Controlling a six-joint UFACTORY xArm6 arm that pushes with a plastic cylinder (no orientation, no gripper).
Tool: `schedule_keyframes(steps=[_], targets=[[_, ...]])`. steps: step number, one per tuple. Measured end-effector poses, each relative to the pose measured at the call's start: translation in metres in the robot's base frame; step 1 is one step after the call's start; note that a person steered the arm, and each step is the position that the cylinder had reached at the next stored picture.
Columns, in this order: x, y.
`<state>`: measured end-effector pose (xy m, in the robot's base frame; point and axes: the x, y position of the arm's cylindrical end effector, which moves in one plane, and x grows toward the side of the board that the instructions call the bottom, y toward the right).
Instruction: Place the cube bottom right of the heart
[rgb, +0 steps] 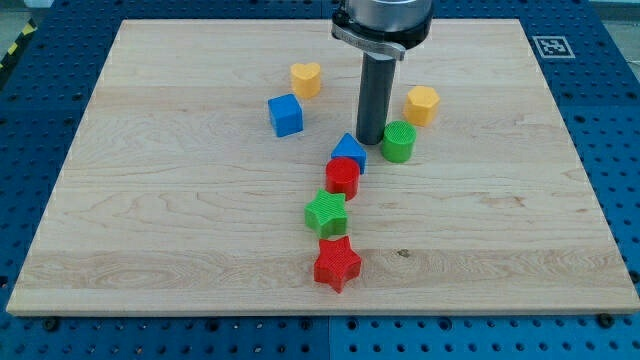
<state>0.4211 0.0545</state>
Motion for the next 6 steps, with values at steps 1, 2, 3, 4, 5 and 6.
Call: schedule_keyframes(steps=[1,2,3,4,5,6], targets=[[0.0,0.0],[-0.001,-0.024],[-0.014,-0.064],[-0.036,-0.101],[-0.04,-0.104],[-0.052,-0.096]])
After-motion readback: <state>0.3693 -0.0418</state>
